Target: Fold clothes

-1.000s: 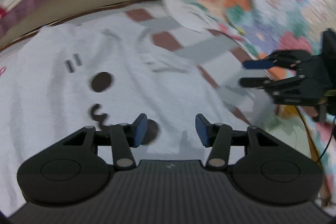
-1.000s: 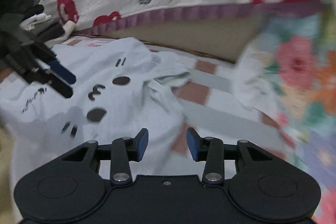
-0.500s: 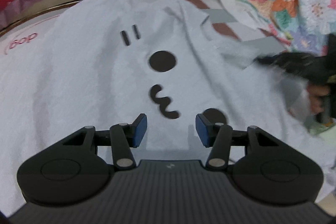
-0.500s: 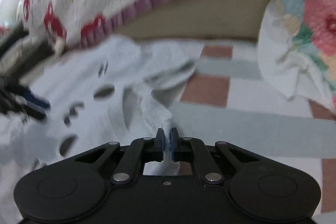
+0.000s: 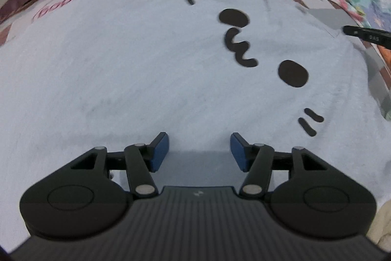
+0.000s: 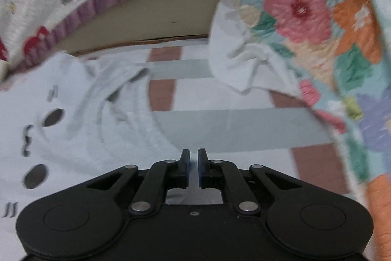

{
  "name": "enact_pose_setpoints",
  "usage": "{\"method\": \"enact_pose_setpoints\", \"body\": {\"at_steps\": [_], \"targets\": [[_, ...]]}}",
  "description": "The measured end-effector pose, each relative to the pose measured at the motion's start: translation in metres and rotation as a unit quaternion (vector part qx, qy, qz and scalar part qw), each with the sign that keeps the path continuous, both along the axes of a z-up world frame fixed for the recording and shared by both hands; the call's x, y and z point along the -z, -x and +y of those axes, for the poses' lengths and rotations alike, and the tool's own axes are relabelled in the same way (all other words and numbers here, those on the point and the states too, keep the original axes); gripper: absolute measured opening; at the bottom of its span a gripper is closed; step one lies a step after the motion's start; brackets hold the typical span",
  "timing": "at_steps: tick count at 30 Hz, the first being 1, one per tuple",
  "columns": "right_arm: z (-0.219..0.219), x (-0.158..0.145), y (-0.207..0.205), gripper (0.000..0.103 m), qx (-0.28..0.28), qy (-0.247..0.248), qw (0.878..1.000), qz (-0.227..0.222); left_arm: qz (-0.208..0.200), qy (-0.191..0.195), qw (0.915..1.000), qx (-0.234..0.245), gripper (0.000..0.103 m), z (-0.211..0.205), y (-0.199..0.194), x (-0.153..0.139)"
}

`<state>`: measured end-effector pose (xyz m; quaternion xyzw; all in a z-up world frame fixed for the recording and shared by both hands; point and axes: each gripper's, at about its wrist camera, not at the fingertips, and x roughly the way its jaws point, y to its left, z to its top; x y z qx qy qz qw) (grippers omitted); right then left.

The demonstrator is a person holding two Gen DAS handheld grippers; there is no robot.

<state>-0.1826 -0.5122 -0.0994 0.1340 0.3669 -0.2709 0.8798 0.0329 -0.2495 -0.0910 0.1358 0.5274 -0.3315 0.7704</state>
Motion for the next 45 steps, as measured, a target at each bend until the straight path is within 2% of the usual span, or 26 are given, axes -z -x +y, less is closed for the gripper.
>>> {"method": "enact_pose_setpoints", "body": {"at_steps": [2, 5, 8, 10, 15, 17, 19, 22, 25, 27, 30, 34, 35, 36, 38, 45], "targets": [[-0.001, -0.012, 0.001, 0.016, 0.006, 0.008, 1.0, -0.001, 0.013, 0.001, 0.9998, -0.013, 0.055, 0.01, -0.003, -0.002], [-0.001, -0.032, 0.003, 0.018, -0.001, 0.005, 1.0, -0.016, 0.012, 0.006, 0.9994, -0.032, 0.056, 0.032, -0.007, -0.015], [0.002, -0.057, -0.002, 0.033, -0.054, -0.02, 0.997, -0.048, -0.018, 0.02, 0.9978, -0.06, 0.056, 0.065, -0.014, -0.039], [0.004, -0.072, -0.009, 0.033, -0.074, -0.038, 0.994, -0.063, -0.037, 0.025, 0.9949, -0.09, 0.057, 0.093, -0.02, -0.053], [0.005, -0.111, -0.044, 0.034, -0.109, -0.099, 0.983, -0.108, -0.069, 0.018, 0.9789, -0.191, 0.057, 0.18, -0.047, -0.074], [0.011, -0.129, -0.065, 0.034, -0.132, -0.125, 0.976, -0.119, -0.077, 0.019, 0.9715, -0.224, 0.057, 0.202, -0.06, -0.078], [0.018, -0.144, -0.094, 0.038, -0.159, -0.147, 0.97, -0.112, -0.08, 0.031, 0.9648, -0.249, 0.057, 0.21, -0.076, -0.081], [0.027, -0.158, -0.151, 0.057, -0.177, -0.175, 0.966, -0.076, -0.084, 0.05, 0.9532, -0.286, 0.057, 0.223, -0.099, -0.085], [0.031, -0.157, -0.206, 0.058, -0.158, -0.19, 0.969, -0.016, -0.085, 0.074, 0.9422, -0.315, 0.057, 0.229, -0.121, -0.089], [0.036, -0.153, -0.241, 0.058, -0.152, -0.19, 0.97, 0.024, -0.077, 0.107, 0.9444, -0.301, 0.057, 0.209, -0.132, -0.092], [0.042, -0.141, -0.286, 0.058, -0.153, -0.197, 0.966, 0.067, -0.08, 0.128, 0.9544, -0.257, 0.055, 0.165, -0.148, -0.096], [0.055, -0.109, -0.319, 0.058, -0.134, -0.181, 0.973, 0.055, -0.066, 0.152, 0.9652, -0.202, 0.054, 0.121, -0.163, -0.083], [0.058, -0.099, -0.323, 0.058, -0.124, -0.178, 0.975, 0.054, -0.061, 0.157, 0.9665, -0.194, 0.051, 0.113, -0.166, -0.076], [0.061, -0.09, -0.327, 0.058, -0.115, -0.176, 0.976, 0.053, -0.055, 0.159, 0.9675, -0.189, 0.044, 0.107, -0.17, -0.068], [0.065, -0.076, -0.33, 0.057, -0.121, -0.174, 0.976, 0.05, -0.042, 0.158, 0.97, -0.179, 0.038, 0.1, -0.174, -0.051], [0.068, -0.047, -0.351, 0.058, -0.153, -0.138, 0.975, 0.088, 0.005, 0.176, 0.9643, -0.197, 0.037, 0.11, -0.177, -0.016]]}}
